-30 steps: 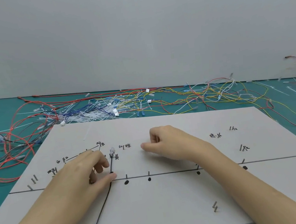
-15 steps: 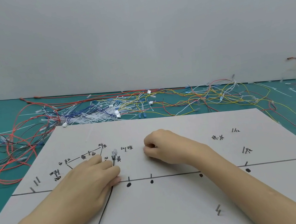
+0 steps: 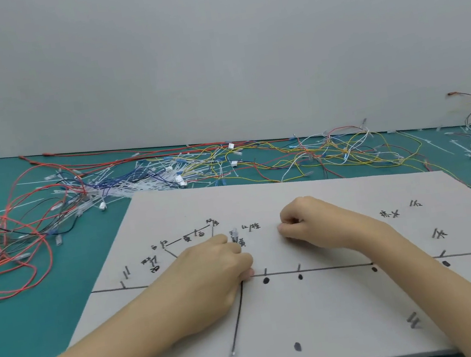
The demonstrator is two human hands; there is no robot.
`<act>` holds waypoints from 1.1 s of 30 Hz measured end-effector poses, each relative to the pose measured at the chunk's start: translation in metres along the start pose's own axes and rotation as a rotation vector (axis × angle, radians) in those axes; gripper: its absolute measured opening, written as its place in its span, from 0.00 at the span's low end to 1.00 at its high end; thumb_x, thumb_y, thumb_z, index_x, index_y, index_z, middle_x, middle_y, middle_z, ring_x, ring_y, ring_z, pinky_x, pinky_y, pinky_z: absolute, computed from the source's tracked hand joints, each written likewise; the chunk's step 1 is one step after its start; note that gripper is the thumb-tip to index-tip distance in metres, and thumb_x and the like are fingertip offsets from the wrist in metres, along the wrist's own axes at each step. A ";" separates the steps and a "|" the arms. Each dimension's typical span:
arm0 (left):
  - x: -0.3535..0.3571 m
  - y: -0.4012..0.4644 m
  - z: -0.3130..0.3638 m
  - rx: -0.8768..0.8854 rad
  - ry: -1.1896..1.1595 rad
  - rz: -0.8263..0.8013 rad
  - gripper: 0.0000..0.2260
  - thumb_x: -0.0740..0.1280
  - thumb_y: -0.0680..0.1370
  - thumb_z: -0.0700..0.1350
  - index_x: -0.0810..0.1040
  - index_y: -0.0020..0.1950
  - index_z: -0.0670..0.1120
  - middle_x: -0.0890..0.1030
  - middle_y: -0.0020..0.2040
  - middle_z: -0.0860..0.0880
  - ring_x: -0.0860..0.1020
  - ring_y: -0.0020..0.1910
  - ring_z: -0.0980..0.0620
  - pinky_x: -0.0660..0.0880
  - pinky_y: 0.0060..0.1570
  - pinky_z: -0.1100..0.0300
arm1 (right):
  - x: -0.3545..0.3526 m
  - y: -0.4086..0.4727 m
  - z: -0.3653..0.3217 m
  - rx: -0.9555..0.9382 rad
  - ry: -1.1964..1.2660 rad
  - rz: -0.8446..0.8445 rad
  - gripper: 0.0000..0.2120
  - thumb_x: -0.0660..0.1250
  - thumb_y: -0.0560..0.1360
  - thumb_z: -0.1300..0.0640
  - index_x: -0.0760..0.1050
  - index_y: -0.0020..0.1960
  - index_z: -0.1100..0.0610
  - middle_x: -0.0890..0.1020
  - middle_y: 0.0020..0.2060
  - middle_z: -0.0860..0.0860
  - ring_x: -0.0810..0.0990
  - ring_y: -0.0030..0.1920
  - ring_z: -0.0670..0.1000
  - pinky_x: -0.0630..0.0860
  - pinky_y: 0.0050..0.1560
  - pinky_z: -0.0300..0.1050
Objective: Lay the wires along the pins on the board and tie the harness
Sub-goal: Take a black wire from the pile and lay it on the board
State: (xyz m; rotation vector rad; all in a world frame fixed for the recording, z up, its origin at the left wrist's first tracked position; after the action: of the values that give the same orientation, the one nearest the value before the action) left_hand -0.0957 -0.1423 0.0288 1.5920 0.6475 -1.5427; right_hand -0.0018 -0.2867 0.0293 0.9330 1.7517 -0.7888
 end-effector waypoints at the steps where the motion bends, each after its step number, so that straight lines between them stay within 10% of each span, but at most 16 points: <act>1: 0.001 0.006 0.002 0.006 -0.006 0.008 0.11 0.52 0.83 0.51 0.64 0.41 0.52 0.75 0.45 0.52 0.69 0.50 0.51 0.71 0.50 0.54 | -0.002 0.000 0.006 0.017 -0.001 0.004 0.18 0.61 0.77 0.58 0.60 0.31 0.56 0.63 0.29 0.50 0.60 0.31 0.51 0.58 0.33 0.48; 33: 0.007 0.025 0.003 0.003 -0.085 0.027 0.13 0.55 0.83 0.49 0.65 0.38 0.50 0.66 0.37 0.55 0.60 0.42 0.55 0.60 0.43 0.61 | -0.003 0.006 0.013 0.043 -0.148 0.138 0.17 0.56 0.80 0.56 0.62 0.34 0.58 0.69 0.32 0.53 0.68 0.37 0.57 0.64 0.38 0.50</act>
State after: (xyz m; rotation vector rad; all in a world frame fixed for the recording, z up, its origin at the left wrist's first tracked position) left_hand -0.0763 -0.1599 0.0269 1.5226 0.5756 -1.5829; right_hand 0.0097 -0.2954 0.0271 0.9880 1.5309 -0.7882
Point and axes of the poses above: each hand's wrist, its own y-axis towards the middle knuckle, its own x-axis out of the palm, z = x × y, the point moved 7 cm from there along y, towards the middle knuckle
